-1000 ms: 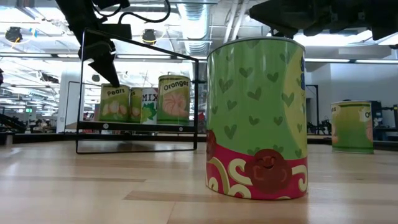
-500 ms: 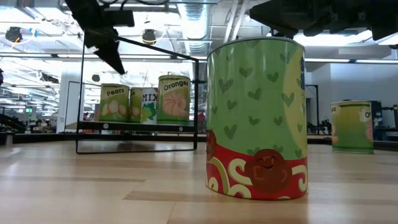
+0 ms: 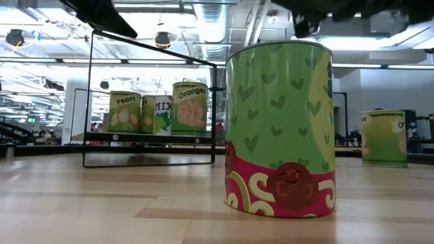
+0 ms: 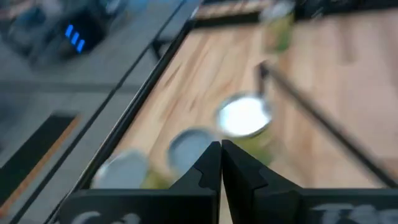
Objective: Pick and place cans onto a shelf
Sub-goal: Put the canned spaghetti sauce on the shelf
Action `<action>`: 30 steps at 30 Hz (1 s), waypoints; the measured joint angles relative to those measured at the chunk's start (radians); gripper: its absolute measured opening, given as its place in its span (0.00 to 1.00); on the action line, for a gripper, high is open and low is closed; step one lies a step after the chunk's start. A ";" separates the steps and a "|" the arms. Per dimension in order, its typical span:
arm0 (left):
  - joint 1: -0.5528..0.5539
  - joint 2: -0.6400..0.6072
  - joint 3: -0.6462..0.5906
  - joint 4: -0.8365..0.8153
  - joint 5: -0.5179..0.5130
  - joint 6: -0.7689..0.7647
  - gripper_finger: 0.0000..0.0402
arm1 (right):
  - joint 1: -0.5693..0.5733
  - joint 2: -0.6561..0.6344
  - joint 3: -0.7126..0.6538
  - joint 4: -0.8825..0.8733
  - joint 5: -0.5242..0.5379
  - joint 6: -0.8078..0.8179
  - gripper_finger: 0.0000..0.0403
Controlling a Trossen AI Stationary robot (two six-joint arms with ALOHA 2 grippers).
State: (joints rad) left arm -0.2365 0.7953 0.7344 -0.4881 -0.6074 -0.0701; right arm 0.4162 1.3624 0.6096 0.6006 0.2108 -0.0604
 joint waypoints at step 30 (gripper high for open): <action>-0.123 -0.085 -0.291 0.609 0.088 0.243 0.00 | 0.222 0.630 0.957 -1.200 -0.003 0.300 0.38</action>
State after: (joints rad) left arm -0.3592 0.7105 0.4438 0.1207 -0.5194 0.1733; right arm 0.6385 1.9925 1.5663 -0.5994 0.2082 0.2394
